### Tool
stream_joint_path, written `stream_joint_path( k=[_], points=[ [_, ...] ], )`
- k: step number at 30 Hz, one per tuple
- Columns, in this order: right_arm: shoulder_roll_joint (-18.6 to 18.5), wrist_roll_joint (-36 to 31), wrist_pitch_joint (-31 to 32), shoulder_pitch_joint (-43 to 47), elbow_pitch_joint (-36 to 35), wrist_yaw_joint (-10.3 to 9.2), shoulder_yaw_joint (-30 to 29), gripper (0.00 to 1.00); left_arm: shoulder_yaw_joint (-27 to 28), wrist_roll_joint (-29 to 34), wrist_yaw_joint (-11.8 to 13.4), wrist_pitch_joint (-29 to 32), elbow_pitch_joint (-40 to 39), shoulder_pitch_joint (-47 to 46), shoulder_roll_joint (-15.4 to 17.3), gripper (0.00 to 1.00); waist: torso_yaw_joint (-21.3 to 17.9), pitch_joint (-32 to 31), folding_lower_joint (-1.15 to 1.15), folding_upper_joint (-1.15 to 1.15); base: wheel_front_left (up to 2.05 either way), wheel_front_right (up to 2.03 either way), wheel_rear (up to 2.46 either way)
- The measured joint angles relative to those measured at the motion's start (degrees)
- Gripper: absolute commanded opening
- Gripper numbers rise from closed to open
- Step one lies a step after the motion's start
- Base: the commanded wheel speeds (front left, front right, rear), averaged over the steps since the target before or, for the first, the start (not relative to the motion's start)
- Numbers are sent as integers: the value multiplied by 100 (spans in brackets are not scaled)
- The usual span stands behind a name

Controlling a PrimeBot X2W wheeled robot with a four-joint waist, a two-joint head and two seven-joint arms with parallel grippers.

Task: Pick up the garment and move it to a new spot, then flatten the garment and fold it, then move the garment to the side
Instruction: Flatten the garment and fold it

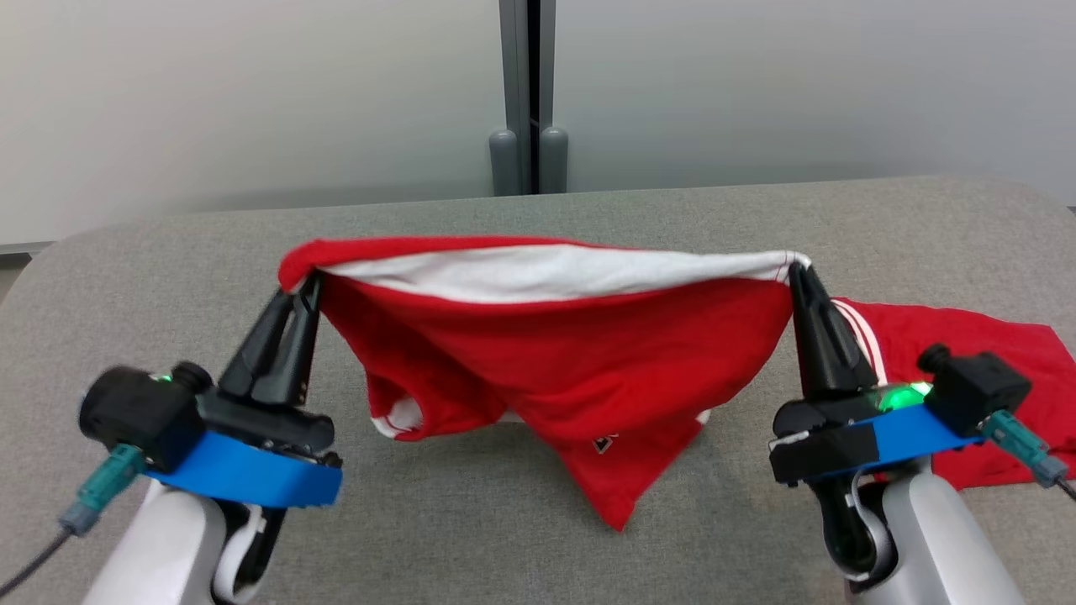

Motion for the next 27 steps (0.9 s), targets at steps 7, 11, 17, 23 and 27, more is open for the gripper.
stream_joint_path(
  k=[7, 11, 17, 23, 27],
  points=[
    [-1, -243, -1, -708, -689, 0, -16, 0, 183, -565, -1, 0, -601, -1053, 660, 0, -54, 103, 0, 0, 0, 0, 0],
    [1, -570, 62, -1487, -581, 1, 163, 0, 168, -817, -1, 364, -285, -1809, 1147, 0, -160, 414, 0, 1, 0, 0, 0],
    [5, -993, 134, -3212, 287, 1, 237, 0, -236, -1024, -2, 603, 683, -3273, 1574, 0, -333, 1130, 2, 2, 0, 0, 0],
    [13, -1599, 25, -4996, 1158, 9, -617, 0, -568, -1018, -18, 154, 1594, -5170, 1438, 0, -336, 1831, 3, 3, 0, 0, 0],
    [19, -1705, 7, -5640, 1176, 10, -940, 0, -601, -1227, -21, 24, 1952, -5875, 1181, 0, -293, 2152, 3, 3, 0, 0, 0]
  ],
)
